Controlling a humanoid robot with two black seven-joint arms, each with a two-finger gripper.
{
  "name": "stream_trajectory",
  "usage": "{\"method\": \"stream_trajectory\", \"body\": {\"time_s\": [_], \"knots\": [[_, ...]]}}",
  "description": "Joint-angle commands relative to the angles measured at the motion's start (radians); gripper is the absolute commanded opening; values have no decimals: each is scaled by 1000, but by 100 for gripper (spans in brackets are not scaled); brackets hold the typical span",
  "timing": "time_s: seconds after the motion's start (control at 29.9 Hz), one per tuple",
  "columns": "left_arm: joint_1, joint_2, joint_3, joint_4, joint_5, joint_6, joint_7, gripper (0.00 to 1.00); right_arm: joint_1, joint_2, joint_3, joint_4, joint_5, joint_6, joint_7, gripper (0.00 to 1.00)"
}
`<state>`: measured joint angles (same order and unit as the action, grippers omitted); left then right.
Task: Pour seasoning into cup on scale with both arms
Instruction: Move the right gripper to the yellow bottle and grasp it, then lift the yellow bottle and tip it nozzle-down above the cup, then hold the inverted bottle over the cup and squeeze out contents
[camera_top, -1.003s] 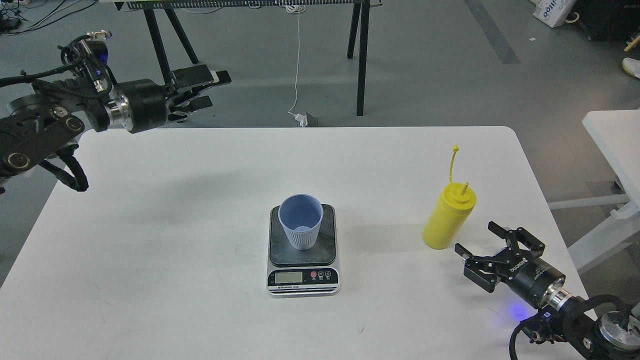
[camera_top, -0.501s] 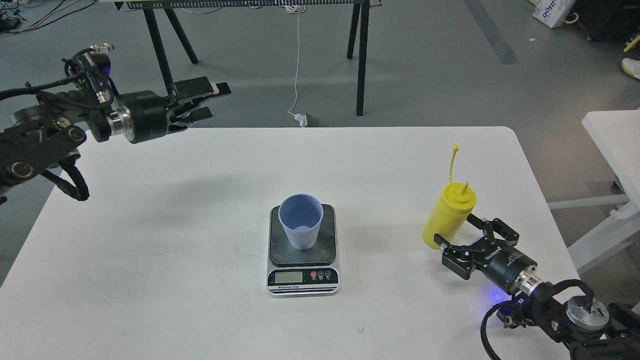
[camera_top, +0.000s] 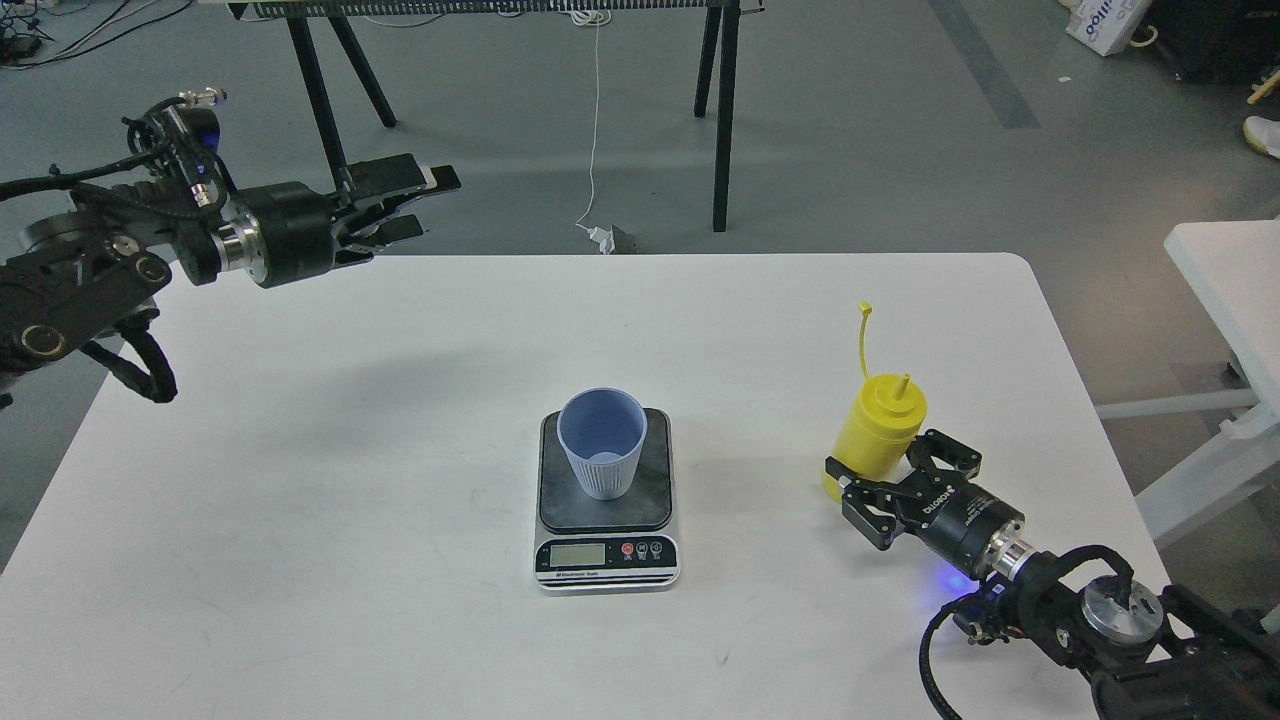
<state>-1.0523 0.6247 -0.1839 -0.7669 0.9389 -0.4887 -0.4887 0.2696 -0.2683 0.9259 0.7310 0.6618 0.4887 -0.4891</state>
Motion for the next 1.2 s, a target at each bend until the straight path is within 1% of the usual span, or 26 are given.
{"method": "stream_trajectory", "body": {"time_s": [0.0, 0.07, 0.13, 0.27, 0.33, 0.4, 0.47, 0.53, 0.6, 0.7, 0.77, 0.87, 0.94, 1.17], "knots": [[0, 0, -2, 1, -5, 0, 0, 99, 121, -32, 1, 4, -4, 0, 0, 2], [3, 0, -3, 1, -9, 0, 0, 99, 222, -61, -2, -1, -22, 0, 0, 2], [14, 0, -5, 3, -41, 0, 0, 99, 354, -81, -4, -10, -86, 0, 0, 2], [58, 1, -34, 9, -173, 0, 0, 99, 618, -71, -12, -105, -356, 0, 0, 2], [93, -3, -68, 35, -247, 0, 0, 99, 732, -28, -45, -133, -541, 0, 0, 2], [135, -17, -112, 73, -305, 0, 0, 99, 805, 32, -105, -130, -727, -8, 41, 2], [173, -25, -161, 118, -357, 0, 0, 99, 858, 81, -157, -118, -905, -48, 82, 2], [207, -45, -202, 158, -417, 0, 0, 99, 888, 119, -192, -73, -1077, -102, 121, 2], [235, -53, -224, 193, -484, 0, 0, 99, 895, 142, -225, -9, -1245, -163, 145, 2], [278, -39, -226, 196, -574, 0, 0, 99, 895, 172, -278, 103, -1521, -252, 182, 2], [299, -34, -226, 201, -589, 0, 0, 99, 899, 196, -326, 143, -1654, -288, 199, 2], [316, -1, -226, 202, -591, 0, 0, 99, 930, 234, -413, 154, -1752, -314, 230, 2], [321, 10, -227, 202, -594, 0, 0, 99, 957, 244, -473, 154, -1762, -315, 241, 2], [321, 32, -227, 202, -594, 0, 0, 99, 1014, 267, -619, 153, -1775, -315, 241, 2]]}}
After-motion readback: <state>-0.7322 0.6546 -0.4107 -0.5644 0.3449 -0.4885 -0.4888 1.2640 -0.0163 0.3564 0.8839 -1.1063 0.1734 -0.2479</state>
